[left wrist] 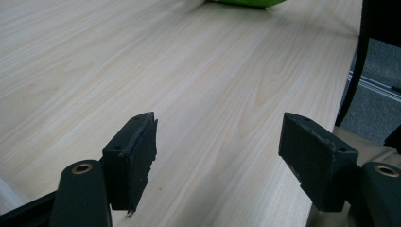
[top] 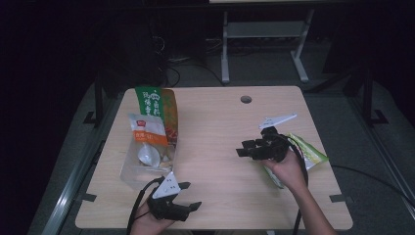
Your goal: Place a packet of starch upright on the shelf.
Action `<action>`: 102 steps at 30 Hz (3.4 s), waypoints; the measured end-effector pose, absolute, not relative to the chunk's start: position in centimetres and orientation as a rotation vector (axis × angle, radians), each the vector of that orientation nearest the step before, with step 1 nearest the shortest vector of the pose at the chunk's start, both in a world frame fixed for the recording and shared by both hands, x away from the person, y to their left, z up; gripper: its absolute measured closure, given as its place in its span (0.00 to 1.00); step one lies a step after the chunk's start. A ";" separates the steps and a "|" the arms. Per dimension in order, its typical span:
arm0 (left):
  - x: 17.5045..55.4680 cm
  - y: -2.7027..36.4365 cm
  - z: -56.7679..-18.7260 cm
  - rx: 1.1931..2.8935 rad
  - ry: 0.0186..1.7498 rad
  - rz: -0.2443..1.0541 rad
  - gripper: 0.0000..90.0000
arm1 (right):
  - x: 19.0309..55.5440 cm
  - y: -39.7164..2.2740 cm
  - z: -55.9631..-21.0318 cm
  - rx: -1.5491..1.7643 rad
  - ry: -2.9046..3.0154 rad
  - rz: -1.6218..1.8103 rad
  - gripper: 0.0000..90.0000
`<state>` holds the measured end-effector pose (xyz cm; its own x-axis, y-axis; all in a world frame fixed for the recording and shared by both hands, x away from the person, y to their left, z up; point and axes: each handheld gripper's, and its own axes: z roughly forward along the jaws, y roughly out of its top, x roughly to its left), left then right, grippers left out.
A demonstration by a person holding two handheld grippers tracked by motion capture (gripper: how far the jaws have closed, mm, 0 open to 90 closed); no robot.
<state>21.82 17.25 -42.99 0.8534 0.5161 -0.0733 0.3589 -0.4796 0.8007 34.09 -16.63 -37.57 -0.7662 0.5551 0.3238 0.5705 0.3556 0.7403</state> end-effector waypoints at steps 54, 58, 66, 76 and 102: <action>21.9 17.3 -43.1 2.120 0.653 0.199 0.30 | 26.8 -35.0 -43.8 -1.796 -2.408 -1.243 0.47; 21.9 17.3 -43.1 2.119 0.652 0.199 0.30 | 27.3 -35.6 -44.6 -1.843 -2.353 -1.235 0.43; 21.9 17.2 -43.1 2.118 0.651 0.198 0.30 | 29.4 -35.8 -45.8 -1.881 -2.228 -1.284 0.42; 21.9 17.0 -43.2 2.129 0.639 0.193 0.30 | 30.5 -34.7 -46.6 -1.750 -2.149 -1.411 0.84; 21.9 17.3 -42.9 2.119 0.650 0.207 0.31 | 29.9 -27.8 -38.9 -1.445 -2.553 -1.435 1.00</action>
